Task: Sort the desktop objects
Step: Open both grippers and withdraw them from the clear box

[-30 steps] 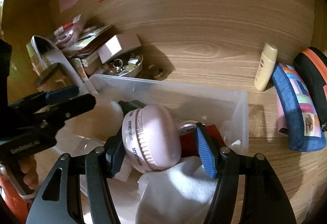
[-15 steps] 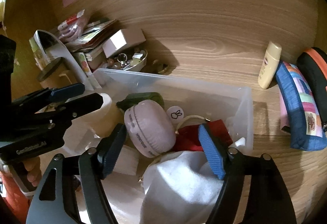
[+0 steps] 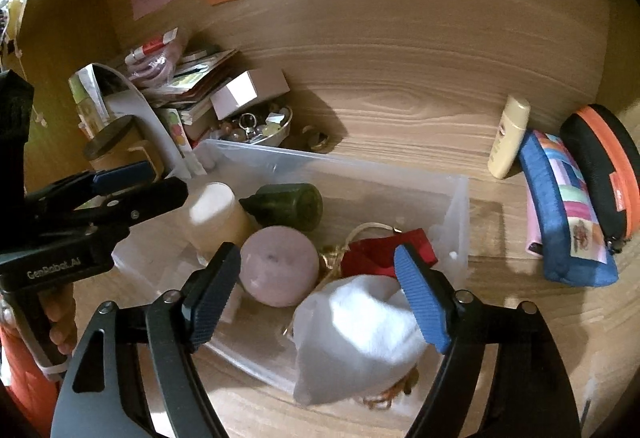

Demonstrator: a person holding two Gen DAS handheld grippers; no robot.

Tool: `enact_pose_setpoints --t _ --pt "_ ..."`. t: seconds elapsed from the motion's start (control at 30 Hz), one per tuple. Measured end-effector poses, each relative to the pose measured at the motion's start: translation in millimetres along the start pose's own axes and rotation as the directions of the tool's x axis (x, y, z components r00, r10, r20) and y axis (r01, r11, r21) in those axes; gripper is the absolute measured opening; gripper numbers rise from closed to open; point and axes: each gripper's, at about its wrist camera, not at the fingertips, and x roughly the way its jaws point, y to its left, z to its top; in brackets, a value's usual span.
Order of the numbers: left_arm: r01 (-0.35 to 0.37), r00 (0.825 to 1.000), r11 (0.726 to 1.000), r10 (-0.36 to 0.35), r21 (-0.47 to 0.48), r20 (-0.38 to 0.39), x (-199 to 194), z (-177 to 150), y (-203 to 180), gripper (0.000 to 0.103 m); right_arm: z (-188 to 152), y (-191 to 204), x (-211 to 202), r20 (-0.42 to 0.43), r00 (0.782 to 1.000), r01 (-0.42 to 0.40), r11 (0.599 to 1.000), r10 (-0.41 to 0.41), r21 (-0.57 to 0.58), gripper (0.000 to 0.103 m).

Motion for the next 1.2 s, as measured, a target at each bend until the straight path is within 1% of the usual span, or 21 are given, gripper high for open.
enact_pose_setpoints --t 0.23,0.37,0.4,0.5,0.63,0.77,0.87,0.97,1.2 --pt "-0.010 1.000 1.000 0.010 0.017 0.015 -20.8 -5.1 -3.4 0.075 -5.3 5.1 -21.5 0.028 0.999 0.021 1.000 -0.021 -0.009 0.077" --pt "-0.017 0.999 1.000 0.016 0.020 0.032 -34.0 -9.2 -5.1 0.085 -8.9 10.4 -34.0 0.045 0.998 0.036 0.999 -0.035 -0.025 0.078" --pt "-0.019 0.999 1.000 0.018 0.021 0.036 -36.4 -9.9 -5.9 0.086 -10.4 12.5 -38.4 0.052 0.998 0.040 0.999 -0.039 -0.031 0.078" --pt "-0.026 0.999 0.999 0.025 0.027 0.042 -46.4 -14.5 -7.4 0.090 -13.7 16.4 -48.5 0.073 0.996 0.054 0.998 -0.051 -0.036 0.085" --pt "-0.033 0.999 0.999 0.032 0.026 0.043 -56.8 -21.0 -8.2 0.092 -19.0 21.1 -61.9 0.096 0.994 0.055 0.998 -0.052 -0.036 0.085" --pt "-0.034 0.999 0.999 0.034 0.017 0.031 -63.4 -29.3 -8.4 0.098 -25.9 24.9 -73.4 0.112 0.992 0.056 0.998 -0.052 -0.034 0.086" --pt "-0.028 1.000 0.999 0.028 0.014 0.008 -65.9 -36.2 -7.7 0.098 -34.2 30.2 -80.7 0.122 0.992 0.046 0.998 -0.040 -0.039 0.086" --pt "-0.040 0.999 0.999 0.040 0.015 -0.003 -69.3 -45.4 -7.5 0.098 -43.3 36.2 -84.7 0.124 0.992 0.048 0.997 -0.041 -0.056 0.087" --pt "-0.053 0.998 0.999 0.053 0.002 -0.031 -74.3 -67.0 -4.3 0.098 -71.1 52.5 -84.0 0.092 0.996 0.020 0.996 -0.013 -0.083 0.087"
